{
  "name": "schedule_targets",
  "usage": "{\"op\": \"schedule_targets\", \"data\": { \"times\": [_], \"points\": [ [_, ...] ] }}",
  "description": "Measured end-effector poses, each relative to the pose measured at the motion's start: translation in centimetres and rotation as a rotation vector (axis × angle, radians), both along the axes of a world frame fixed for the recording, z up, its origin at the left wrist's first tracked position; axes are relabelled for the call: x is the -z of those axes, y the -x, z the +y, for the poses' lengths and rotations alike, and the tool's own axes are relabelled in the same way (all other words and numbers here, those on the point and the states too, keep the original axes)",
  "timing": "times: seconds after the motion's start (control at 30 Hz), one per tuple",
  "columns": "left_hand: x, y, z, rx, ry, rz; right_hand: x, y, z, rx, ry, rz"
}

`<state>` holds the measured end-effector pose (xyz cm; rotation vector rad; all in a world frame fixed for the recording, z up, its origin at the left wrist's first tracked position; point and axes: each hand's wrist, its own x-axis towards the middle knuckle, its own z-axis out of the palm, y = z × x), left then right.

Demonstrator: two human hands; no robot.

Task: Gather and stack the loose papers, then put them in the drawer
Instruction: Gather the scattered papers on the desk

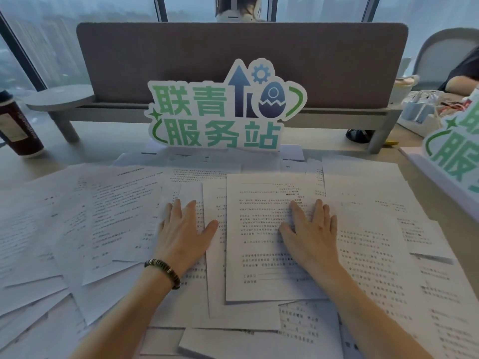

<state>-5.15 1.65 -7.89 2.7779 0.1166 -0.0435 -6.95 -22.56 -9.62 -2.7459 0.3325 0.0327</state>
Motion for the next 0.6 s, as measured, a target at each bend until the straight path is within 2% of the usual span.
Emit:
{"op": "schedule_targets", "data": {
  "times": [0.13,0.23,0.37,0.6],
  "points": [
    [-0.3,-0.1,0.3,-0.036,-0.196,0.012,-0.9,-0.1,-0.4,0.002,-0.078,0.037],
    [-0.3,-0.3,0.4,-0.035,-0.247,0.084,-1.1,0.0,-1.2,0.017,-0.021,0.054],
    [-0.2,-0.5,-0.1,0.006,-0.199,0.096,-0.6,-0.1,-1.4,0.023,0.056,0.041],
    [-0.9,-0.5,-0.1,-0.012,0.021,0.031,-0.1,0.1,-1.2,0.028,0.033,0.016]
  ]
}}
